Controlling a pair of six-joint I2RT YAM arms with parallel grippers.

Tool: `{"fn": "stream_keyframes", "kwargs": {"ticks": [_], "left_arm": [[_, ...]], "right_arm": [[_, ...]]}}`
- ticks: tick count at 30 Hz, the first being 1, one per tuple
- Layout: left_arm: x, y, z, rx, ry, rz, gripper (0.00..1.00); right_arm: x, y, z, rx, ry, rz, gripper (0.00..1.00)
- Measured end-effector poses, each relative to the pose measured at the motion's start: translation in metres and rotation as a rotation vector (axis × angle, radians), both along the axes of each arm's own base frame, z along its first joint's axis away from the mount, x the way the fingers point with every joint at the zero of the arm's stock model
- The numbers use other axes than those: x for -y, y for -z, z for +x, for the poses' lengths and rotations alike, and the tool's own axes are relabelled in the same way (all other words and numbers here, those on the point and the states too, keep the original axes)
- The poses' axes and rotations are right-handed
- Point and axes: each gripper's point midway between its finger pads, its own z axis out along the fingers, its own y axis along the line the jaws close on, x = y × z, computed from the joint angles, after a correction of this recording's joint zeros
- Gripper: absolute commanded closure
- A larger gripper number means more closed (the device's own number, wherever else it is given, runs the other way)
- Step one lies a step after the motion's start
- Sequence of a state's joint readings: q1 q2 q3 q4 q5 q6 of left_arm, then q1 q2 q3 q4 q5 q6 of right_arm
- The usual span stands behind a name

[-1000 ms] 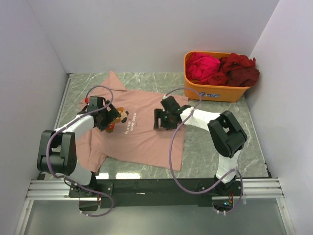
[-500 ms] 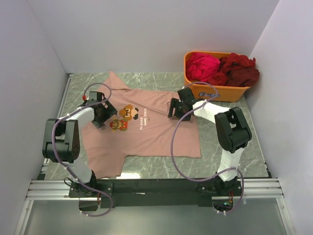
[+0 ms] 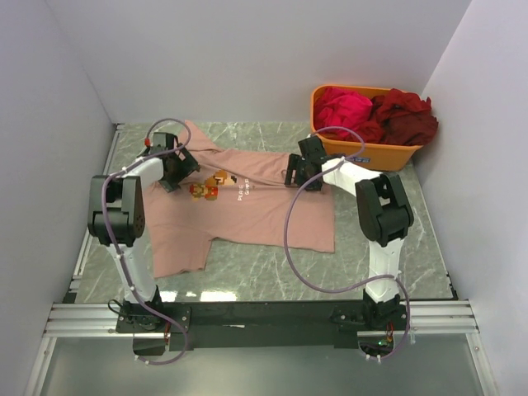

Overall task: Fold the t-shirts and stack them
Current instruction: Flatten the tshirt out

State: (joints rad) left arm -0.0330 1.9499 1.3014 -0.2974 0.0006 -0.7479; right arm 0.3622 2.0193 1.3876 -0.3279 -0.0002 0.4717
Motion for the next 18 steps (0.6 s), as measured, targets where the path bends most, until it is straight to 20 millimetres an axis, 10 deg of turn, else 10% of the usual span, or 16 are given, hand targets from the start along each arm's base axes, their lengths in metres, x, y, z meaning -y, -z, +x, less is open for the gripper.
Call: {"fn": "stream_keyframes", "kwargs": {"ticks": [8,18], "left_arm": [[0.003,-0.009,0.005,0.006,0.023,-0.009,0.0],[-0.019,-0.085,-0.123,0.025,-0.185,-0.005,0.01]], "right_arm": [[0.007,-0.006,-0.006,0.008,-0.009,-0.027,0.18],[-0.008,-0.084,-0.053,0.16,-0.076,0.044,0.16]]}}
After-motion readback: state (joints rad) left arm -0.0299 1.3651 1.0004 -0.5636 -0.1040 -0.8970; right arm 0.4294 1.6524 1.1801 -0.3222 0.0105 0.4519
